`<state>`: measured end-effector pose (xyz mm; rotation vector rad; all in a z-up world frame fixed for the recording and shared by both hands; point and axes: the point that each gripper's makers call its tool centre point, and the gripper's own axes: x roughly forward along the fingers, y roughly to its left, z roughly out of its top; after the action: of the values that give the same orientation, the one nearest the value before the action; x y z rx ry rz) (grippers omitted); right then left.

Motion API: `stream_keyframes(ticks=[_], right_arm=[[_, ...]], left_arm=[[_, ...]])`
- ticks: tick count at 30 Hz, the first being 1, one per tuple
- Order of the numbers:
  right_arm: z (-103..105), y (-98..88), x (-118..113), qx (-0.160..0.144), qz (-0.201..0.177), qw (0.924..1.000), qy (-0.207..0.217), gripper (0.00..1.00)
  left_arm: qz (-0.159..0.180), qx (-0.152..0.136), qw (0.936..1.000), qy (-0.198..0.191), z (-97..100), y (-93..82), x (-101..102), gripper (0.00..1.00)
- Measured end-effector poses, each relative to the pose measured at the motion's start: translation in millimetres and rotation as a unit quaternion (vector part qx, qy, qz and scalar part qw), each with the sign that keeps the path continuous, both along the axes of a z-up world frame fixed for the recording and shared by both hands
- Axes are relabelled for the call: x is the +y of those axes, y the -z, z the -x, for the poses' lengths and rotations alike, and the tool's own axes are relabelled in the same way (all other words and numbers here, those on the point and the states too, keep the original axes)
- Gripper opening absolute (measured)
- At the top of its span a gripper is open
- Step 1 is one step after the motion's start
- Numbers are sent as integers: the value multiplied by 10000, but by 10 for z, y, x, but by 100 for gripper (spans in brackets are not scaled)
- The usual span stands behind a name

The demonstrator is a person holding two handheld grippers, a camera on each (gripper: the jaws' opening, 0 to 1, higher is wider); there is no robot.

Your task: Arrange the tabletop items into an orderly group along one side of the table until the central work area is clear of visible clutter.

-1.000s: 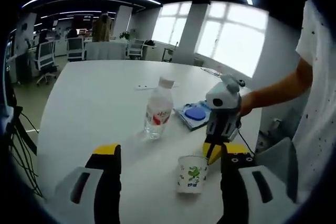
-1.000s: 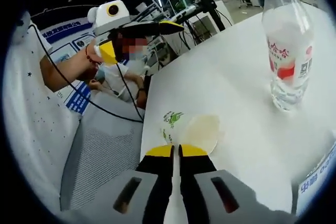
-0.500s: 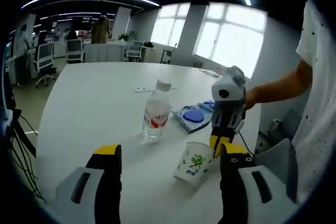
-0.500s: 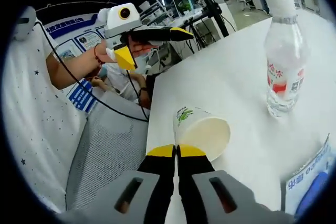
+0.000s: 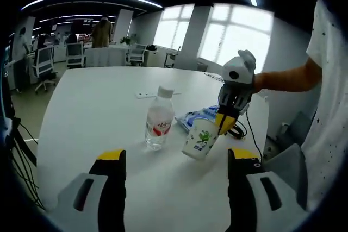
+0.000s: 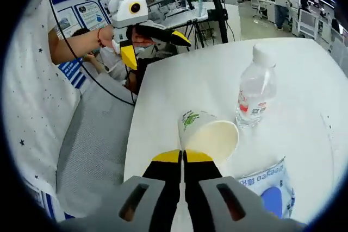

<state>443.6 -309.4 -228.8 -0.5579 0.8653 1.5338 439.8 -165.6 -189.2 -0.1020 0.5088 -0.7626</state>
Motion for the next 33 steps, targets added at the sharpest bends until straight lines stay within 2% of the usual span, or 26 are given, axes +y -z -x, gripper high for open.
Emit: stream_keyframes(ticks=[6,9,12,13,17,20,23,28,29,31,33], right_arm=[[-192,-96,-111,-611,444,9965,-346,0],[-319,-86,-180,-1043,796,9893,-640,0],[-418,-94,-207,-1297,1009,9830,-824,0],[-480,-87,-229,-1542,1173,9761,-983,0],[-584,-40,-283,-1914,1524,9595,-1399,0],[-676,-10,-306,-2288,1745,9414,-1762,0],[-699,21,-304,-2450,1875,9289,-2048,0],[-776,94,-318,-2811,2166,8958,-2675,0],[-779,113,-327,-2816,2226,8920,-2746,0],[-787,153,-315,-2927,2276,8799,-2973,0],[-786,191,-297,-2975,2310,8730,-3099,0]], left_arm=[[-2,-22,10000,17,-4,-10,-3,78],[2,-21,10000,32,-1,-8,-13,77],[12,-18,10000,29,2,-4,-12,77],[16,-18,10000,26,2,-5,-11,77],[25,-9,10000,7,3,2,0,77],[36,-6,10000,-13,2,4,10,77],[47,4,10000,-33,8,12,11,77],[64,31,10000,-40,26,35,-1,77],[65,31,10000,-44,28,33,-5,77],[82,43,9999,-53,31,40,-9,77],[86,47,9999,-59,34,47,-14,77]])
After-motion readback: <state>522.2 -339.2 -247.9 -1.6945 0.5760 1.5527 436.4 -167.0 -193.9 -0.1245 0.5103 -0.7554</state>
